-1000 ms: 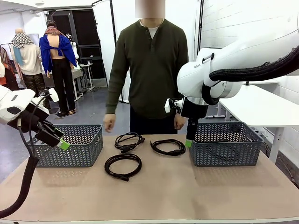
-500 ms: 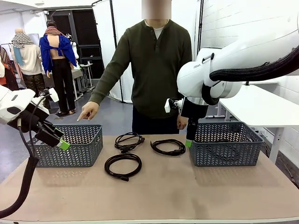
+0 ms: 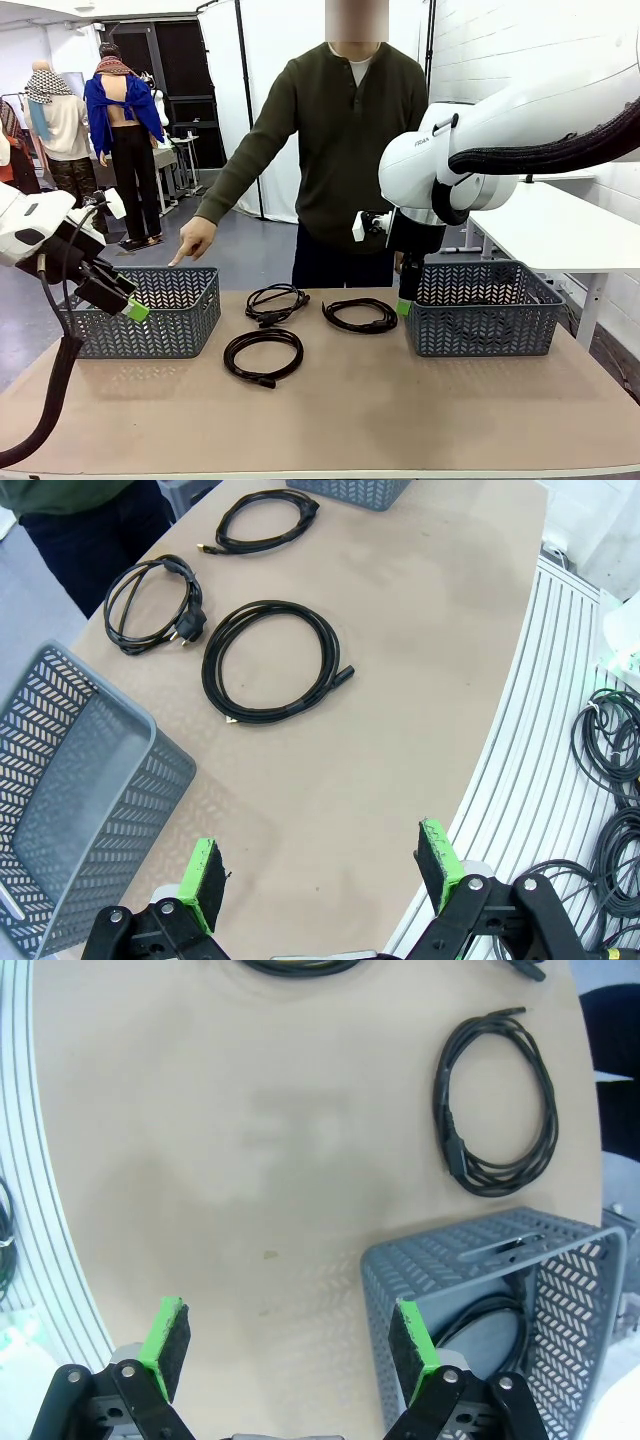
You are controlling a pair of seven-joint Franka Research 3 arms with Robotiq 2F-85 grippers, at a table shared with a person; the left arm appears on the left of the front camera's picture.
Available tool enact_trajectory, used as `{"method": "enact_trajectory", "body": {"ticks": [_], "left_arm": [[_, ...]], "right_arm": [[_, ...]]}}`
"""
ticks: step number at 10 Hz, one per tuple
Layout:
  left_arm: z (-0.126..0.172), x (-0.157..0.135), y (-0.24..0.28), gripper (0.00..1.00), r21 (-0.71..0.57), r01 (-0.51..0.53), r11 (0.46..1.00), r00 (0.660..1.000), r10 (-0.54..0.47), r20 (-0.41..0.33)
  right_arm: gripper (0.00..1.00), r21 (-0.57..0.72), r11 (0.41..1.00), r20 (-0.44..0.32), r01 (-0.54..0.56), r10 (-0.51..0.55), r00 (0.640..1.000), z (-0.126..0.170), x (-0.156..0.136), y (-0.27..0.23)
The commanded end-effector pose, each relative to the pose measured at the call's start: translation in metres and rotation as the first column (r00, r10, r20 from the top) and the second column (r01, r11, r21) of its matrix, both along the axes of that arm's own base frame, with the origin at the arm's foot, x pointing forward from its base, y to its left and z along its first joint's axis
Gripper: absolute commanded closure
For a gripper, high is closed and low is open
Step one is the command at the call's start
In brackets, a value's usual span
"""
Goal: Organize the cables according to human instructions.
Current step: Pick up a bundle of cables and place it in the basket indicated by the human.
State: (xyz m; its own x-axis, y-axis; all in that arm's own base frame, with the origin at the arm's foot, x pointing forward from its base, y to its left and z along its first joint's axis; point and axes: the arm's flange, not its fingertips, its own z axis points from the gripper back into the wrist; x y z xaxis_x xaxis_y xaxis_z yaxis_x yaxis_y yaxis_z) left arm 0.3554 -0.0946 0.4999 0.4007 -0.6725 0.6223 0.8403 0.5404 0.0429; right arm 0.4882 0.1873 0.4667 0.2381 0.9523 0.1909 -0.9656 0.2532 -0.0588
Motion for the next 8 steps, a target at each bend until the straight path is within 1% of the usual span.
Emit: {"method": "enact_trajectory", "body": {"ticks": [1, 8], "left_arm": [[-0.0011, 0.0014, 0.0026, 0.0, -0.016, 0.015, 1.0, 1.0, -0.015, -0.002], [-0.0011, 0.0014, 0.0026, 0.0, -0.016, 0.015, 1.0, 1.0, -0.015, -0.002]], "right_arm": [[0.0, 0.0, 1.0, -0.001, 0.004, -0.004, 1.0, -0.0006, 0.0009, 0.0009], [0.0, 0.0, 1.0, -0.001, 0.004, -0.004, 1.0, -0.0006, 0.0009, 0.0009]]}}
